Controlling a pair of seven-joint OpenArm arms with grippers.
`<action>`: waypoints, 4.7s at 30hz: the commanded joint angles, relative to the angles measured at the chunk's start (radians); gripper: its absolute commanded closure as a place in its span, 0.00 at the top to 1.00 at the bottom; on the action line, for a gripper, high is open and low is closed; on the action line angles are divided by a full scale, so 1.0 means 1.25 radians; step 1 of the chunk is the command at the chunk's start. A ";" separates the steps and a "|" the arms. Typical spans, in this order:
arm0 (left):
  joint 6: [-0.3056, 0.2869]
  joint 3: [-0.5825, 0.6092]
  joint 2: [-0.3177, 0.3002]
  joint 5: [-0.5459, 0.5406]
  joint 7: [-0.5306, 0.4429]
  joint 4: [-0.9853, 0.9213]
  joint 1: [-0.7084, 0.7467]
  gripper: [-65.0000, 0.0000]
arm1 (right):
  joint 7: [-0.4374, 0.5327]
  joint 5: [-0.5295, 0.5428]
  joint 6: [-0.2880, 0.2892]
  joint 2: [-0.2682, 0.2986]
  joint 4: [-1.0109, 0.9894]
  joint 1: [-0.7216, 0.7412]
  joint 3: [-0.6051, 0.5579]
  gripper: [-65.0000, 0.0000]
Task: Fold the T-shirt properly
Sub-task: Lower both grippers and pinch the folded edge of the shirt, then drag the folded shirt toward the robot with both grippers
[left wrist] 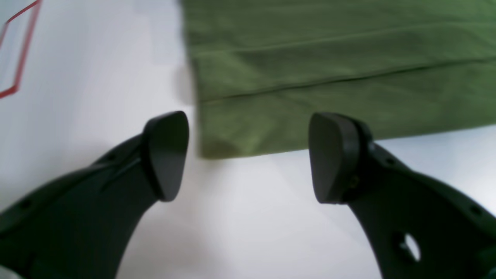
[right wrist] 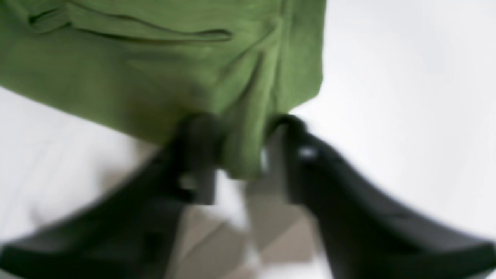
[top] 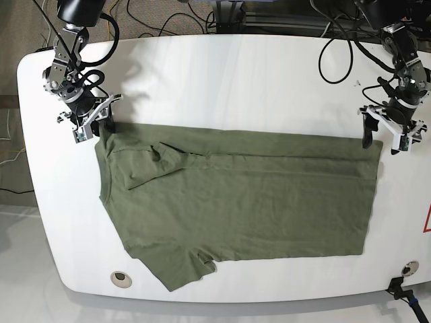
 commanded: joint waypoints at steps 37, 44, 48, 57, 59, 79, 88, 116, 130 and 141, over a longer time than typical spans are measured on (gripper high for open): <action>-0.001 0.039 -0.041 -0.009 -0.023 -0.266 -0.111 0.70 | 0.014 0.008 0.001 -0.012 0.015 0.006 0.002 0.00; -0.001 0.039 -0.039 -0.009 -0.023 -0.265 -0.112 0.16 | 0.014 0.008 0.001 -0.012 0.016 0.006 0.005 0.00; -0.001 0.039 -0.039 -0.009 -0.023 -0.264 -0.112 0.00 | 0.014 0.008 0.001 -0.012 0.016 0.006 0.005 0.00; -0.001 0.037 -0.041 -0.009 -0.023 -0.251 -0.105 0.00 | 0.010 0.008 0.001 -0.013 0.077 -0.038 0.005 0.00; -0.001 0.037 -0.040 -0.010 -0.023 -0.226 -0.075 0.00 | 0.009 0.008 0.001 -0.033 0.109 -0.063 0.006 0.00; -0.001 0.000 0.036 -0.015 -0.021 0.070 0.314 0.00 | 0.010 0.008 0.001 -0.063 0.238 -0.362 0.015 0.00; -0.001 -0.002 0.048 -0.015 -0.021 0.085 0.421 0.00 | 0.010 0.008 0.001 -0.051 0.238 -0.443 0.044 0.00; -0.001 -0.071 0.001 -0.013 -0.019 0.119 0.452 0.00 | 0.010 0.008 0.001 0.008 0.232 -0.483 0.043 0.00; -0.001 -0.070 -0.001 -0.014 0.017 0.170 0.446 0.13 | 0.010 0.008 0.001 0.007 0.232 -0.482 0.042 0.00; -0.001 -0.090 -0.029 -0.014 0.033 0.184 0.432 0.47 | 0.010 0.008 0.001 0.009 0.232 -0.482 0.042 0.00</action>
